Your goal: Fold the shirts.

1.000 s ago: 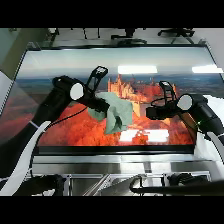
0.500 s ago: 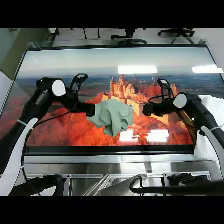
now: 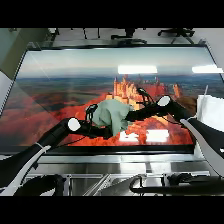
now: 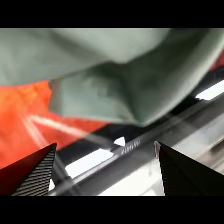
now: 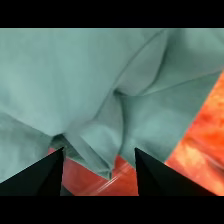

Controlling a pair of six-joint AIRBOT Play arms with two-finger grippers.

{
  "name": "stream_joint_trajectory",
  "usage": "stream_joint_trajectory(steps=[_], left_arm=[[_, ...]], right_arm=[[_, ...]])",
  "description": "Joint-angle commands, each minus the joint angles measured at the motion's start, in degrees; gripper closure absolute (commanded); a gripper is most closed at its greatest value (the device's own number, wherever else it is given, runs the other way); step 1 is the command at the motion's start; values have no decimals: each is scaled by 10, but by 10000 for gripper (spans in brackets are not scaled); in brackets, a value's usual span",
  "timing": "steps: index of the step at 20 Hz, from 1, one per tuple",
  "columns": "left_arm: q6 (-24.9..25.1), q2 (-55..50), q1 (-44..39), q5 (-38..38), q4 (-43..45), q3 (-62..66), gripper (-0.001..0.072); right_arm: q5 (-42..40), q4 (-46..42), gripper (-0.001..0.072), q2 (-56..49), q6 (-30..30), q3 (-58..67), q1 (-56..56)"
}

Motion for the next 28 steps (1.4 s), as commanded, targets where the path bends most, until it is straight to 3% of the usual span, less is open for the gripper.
stream_joint_trajectory(steps=[1,2,3,4,5,6,13,18,23,28], left_arm=[[3,-45,-23,104,-42,-5,15],[4,-59,-23,102,-42,3,15],[3,-70,-22,102,-41,10,91],[4,-78,-21,101,-37,18,381],[8,-81,-20,99,-35,26,597],[16,-81,-14,97,-33,34,692],[24,-73,48,-18,15,89,692],[40,66,110,-66,24,118,693],[41,230,167,-129,24,341,694],[41,277,201,-177,24,610,694]], right_arm=[[-3,56,248,-36,-54,0,11],[-6,57,371,-47,-54,0,11],[-10,57,484,-56,-59,0,11],[-12,63,497,-63,-72,0,11],[-16,66,616,-64,-79,0,11],[-21,66,693,-60,-84,2,9],[21,60,694,7,-81,15,-46],[83,63,695,135,-81,58,-128],[89,71,695,279,-88,249,-155],[51,36,695,334,-112,446,-155]])
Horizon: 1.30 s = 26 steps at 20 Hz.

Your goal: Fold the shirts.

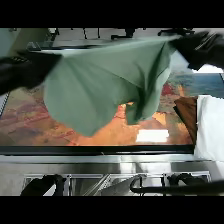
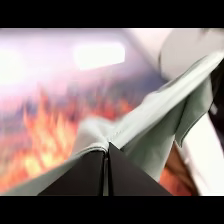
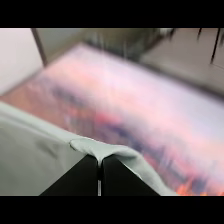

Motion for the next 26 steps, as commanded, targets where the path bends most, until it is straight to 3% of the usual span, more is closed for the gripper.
stream_joint_trajectory(steps=[1,6,9,12,14,19,20,21,22,23,24,26], left_arm=[[0,26,34,-51,1,171,693],[-11,-55,57,-148,-6,229,692],[-7,-134,14,-146,1,171,692],[37,-234,-3,-114,1,87,692],[75,-310,7,-69,1,47,692],[78,-484,56,67,-5,87,692],[78,-511,59,68,-5,114,692],[78,-533,64,59,-5,139,670],[77,-549,71,38,-5,163,453],[73,-561,80,0,-5,189,82],[66,-567,91,-49,-5,212,5],[62,-567,121,-156,-4,243,5]], right_arm=[[-16,-21,694,33,-17,124,-3],[57,5,694,-18,-16,132,-3],[125,59,694,-108,-16,109,-2],[129,70,694,-219,-21,60,3],[99,69,694,-301,-43,35,17],[-119,70,693,-487,-76,34,57],[-143,70,671,-505,-76,34,61],[-150,69,496,-515,-76,34,61],[-143,65,354,-516,-76,34,59],[-124,56,350,-510,-76,34,52],[-90,42,350,-496,-72,34,38],[-16,-21,354,-457,7,34,-3]])
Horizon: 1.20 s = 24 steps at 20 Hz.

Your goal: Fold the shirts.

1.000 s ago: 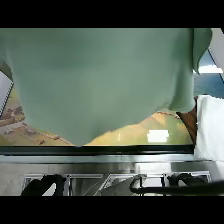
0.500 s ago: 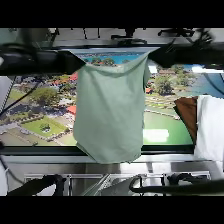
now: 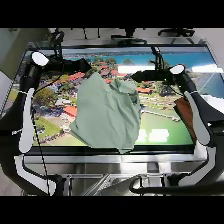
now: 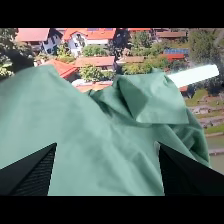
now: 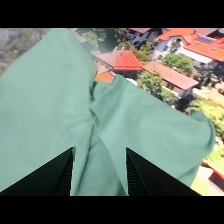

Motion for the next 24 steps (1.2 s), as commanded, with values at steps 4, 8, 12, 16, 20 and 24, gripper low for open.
stream_joint_trajectory(steps=[4,8,12,16,20,24], left_arm=[[-43,0,95,-297,1,19,5],[-37,94,117,-302,17,-205,6],[-18,192,118,-237,82,-423,5],[-16,237,118,-151,80,-534,26],[-16,236,117,-80,74,-580,180],[-16,236,117,-29,86,-606,180]], right_arm=[[218,-164,357,98,175,-43,-127],[220,-164,357,195,165,-270,-154],[114,-130,358,250,133,-458,-125],[47,-120,357,212,117,-489,-60],[-2,-37,357,170,74,-489,-2],[-27,17,473,159,44,-489,13]])
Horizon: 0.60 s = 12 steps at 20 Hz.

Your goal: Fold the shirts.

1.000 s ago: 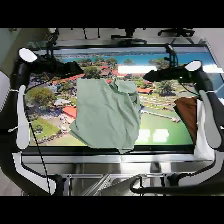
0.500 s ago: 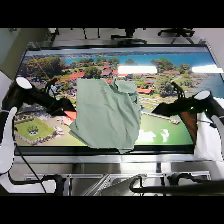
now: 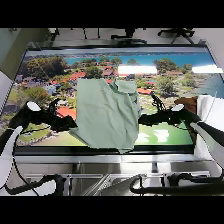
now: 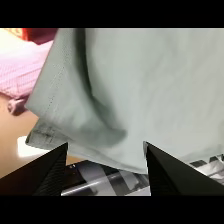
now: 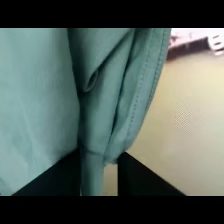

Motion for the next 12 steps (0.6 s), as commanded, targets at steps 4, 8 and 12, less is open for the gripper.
stream_joint_trajectory(steps=[4,8,12], left_arm=[[1,-24,-2,58,16,-23,180],[0,-83,-38,65,11,-15,362],[1,-123,-80,40,12,54,692]], right_arm=[[-49,41,636,-11,-26,-3,16],[-45,41,693,-5,-26,-3,16],[-4,19,693,40,-19,0,-4]])
